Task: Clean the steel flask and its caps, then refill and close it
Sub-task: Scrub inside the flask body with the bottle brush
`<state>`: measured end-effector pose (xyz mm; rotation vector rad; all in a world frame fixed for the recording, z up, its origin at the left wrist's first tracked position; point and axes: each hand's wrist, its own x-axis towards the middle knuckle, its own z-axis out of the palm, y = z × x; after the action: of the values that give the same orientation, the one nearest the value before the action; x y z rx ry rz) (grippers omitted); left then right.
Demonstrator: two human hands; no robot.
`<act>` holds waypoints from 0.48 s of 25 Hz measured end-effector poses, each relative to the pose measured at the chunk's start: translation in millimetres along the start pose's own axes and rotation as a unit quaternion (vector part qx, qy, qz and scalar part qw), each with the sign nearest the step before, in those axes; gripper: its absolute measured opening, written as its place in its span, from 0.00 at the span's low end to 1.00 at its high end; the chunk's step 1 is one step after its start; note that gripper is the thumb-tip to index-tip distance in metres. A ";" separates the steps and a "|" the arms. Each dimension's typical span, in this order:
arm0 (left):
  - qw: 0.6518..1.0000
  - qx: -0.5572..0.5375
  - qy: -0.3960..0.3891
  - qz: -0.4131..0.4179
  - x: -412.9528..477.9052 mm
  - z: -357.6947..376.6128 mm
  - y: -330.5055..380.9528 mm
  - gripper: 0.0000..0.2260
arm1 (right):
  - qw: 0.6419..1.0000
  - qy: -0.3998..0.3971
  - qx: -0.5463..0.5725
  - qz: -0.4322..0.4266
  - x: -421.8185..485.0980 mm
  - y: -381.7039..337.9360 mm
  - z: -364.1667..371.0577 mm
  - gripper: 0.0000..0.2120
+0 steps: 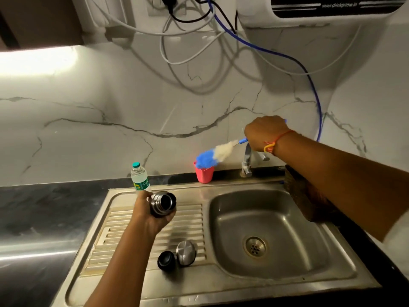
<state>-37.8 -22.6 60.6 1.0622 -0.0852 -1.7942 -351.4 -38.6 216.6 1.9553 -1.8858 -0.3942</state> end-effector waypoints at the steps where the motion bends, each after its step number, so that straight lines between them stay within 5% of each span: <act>1: 1.000 -0.007 -0.006 -0.009 -5.2 0.2 -3.6 0.10 | 0.999 0.016 -0.030 0.001 7.3 -6.7 -5.6 0.05; 12: 0.998 -0.011 -0.026 -0.059 -24.1 17.8 -42.1 0.08 | 0.984 0.041 -0.170 -0.036 92.2 -65.0 -21.6 0.12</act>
<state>-77.7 9.9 65.6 1.0238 -0.0349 -1.9250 -279.0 -127.7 211.7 1.7847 -1.5804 -0.6040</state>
